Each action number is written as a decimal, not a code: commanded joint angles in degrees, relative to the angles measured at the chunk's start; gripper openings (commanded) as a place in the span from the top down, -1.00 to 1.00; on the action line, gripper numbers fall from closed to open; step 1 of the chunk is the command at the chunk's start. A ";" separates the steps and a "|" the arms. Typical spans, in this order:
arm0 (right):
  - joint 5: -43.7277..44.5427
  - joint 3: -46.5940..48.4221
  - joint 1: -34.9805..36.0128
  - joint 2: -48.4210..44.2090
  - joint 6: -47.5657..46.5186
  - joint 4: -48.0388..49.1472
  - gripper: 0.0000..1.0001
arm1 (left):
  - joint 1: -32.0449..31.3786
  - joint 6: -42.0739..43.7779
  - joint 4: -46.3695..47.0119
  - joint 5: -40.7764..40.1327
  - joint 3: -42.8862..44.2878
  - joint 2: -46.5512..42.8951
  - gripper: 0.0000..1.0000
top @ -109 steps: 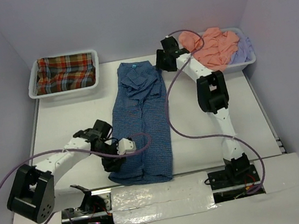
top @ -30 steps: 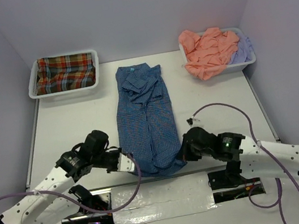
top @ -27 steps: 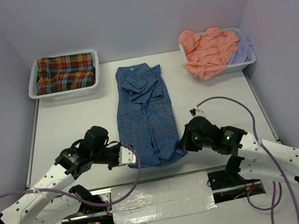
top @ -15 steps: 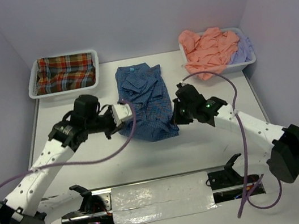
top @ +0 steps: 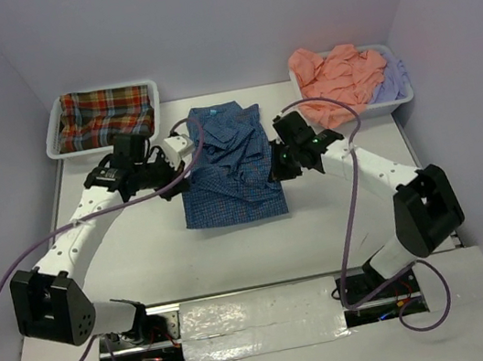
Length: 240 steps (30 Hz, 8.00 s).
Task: Fold and stack the long sleeve shirts
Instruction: Fold the shirt
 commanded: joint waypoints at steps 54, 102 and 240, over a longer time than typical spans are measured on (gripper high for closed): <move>-0.03 31.97 -16.31 25.23 -7.49 -2.18 0.15 | 5.62 -13.82 31.03 -5.35 17.50 35.60 -0.07; 18.73 60.67 -2.23 45.51 -17.01 -4.01 1.00 | 4.31 -0.07 18.15 -0.02 21.89 21.12 -0.46; -8.25 -8.08 5.60 -18.88 1.03 -9.38 1.00 | -3.46 7.97 -14.85 -3.51 8.88 2.10 1.00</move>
